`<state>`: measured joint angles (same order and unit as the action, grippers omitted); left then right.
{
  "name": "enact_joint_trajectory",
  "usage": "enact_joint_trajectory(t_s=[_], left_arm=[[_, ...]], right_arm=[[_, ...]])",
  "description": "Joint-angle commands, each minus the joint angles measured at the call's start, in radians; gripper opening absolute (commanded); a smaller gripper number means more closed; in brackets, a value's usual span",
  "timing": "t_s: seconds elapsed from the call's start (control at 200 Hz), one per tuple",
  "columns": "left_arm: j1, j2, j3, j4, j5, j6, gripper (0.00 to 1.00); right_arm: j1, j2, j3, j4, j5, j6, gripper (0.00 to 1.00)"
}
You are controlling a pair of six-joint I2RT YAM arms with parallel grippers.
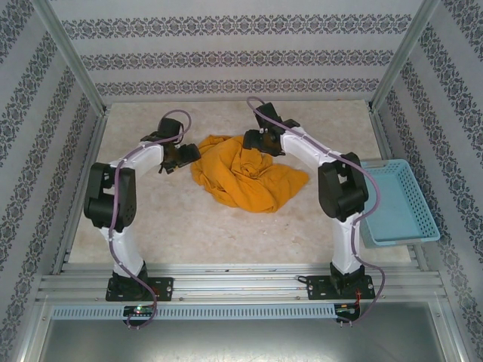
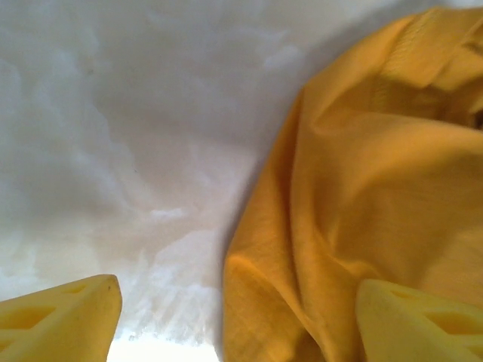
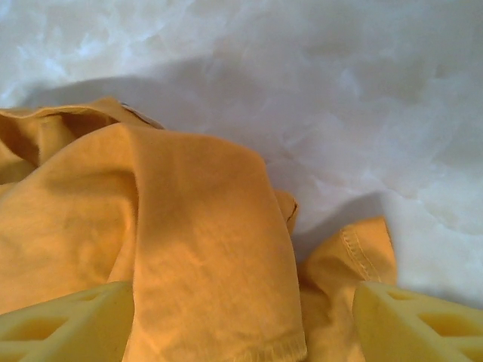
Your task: Fold the inside-out t-shirt
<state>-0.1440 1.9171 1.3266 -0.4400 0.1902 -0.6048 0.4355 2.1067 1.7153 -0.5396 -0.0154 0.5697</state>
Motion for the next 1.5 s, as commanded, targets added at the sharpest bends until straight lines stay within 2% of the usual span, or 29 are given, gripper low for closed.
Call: enact_joint_trajectory(t_s=[0.0, 0.14, 0.25, 0.37, 0.485, 0.595, 0.704, 0.864, 0.949, 1.109, 1.189, 1.259, 1.379, 1.499], left_arm=[[-0.002, 0.056, 0.052, -0.042, 0.009, -0.022, 0.76], [-0.003, 0.122, 0.089, -0.025, 0.071, -0.034, 0.65], [-0.005, 0.144, 0.086, 0.019, 0.128, -0.048, 0.56], [-0.007, 0.159, 0.085, 0.056, 0.176, -0.059, 0.41], [-0.015, 0.168, 0.098, 0.069, 0.208, -0.058, 0.32], [-0.024, 0.168, 0.109, 0.066, 0.209, -0.053, 0.27], [-0.033, 0.173, 0.118, 0.058, 0.208, -0.043, 0.21], [-0.034, 0.154, 0.141, 0.008, 0.145, -0.018, 0.0], [-0.02, 0.108, 0.2, -0.061, 0.095, 0.009, 0.0], [0.023, -0.103, 0.294, -0.121, -0.039, 0.054, 0.0], [0.024, -0.25, 0.291, -0.094, -0.134, 0.096, 0.0], [0.024, -0.375, 0.254, -0.043, -0.172, 0.123, 0.0], [0.0, -0.56, 0.122, 0.061, -0.154, 0.146, 0.0], [-0.069, -0.66, -0.041, 0.074, -0.132, 0.172, 0.0]], right_arm=[[-0.012, 0.075, 0.05, -0.039, -0.063, -0.016, 0.75], [-0.009, 0.127, 0.074, -0.023, -0.135, -0.01, 0.65], [-0.011, 0.137, 0.088, -0.023, -0.148, -0.017, 0.43], [-0.001, 0.101, 0.102, -0.06, -0.062, -0.053, 0.17], [0.024, 0.02, 0.092, -0.091, 0.061, -0.115, 0.07], [0.05, -0.088, 0.04, -0.084, 0.152, -0.153, 0.05], [0.056, -0.179, -0.024, -0.061, 0.17, -0.151, 0.04], [0.056, -0.262, -0.068, -0.061, 0.184, -0.143, 0.01], [0.046, -0.298, -0.042, -0.084, 0.208, -0.183, 0.01], [0.022, -0.379, 0.072, -0.135, 0.225, -0.284, 0.01], [0.023, -0.444, 0.093, -0.125, 0.229, -0.331, 0.01], [0.028, -0.514, 0.077, -0.102, 0.231, -0.357, 0.01], [0.042, -0.653, -0.06, -0.01, 0.212, -0.384, 0.03], [0.052, -0.76, -0.263, 0.059, 0.165, -0.337, 0.03]])
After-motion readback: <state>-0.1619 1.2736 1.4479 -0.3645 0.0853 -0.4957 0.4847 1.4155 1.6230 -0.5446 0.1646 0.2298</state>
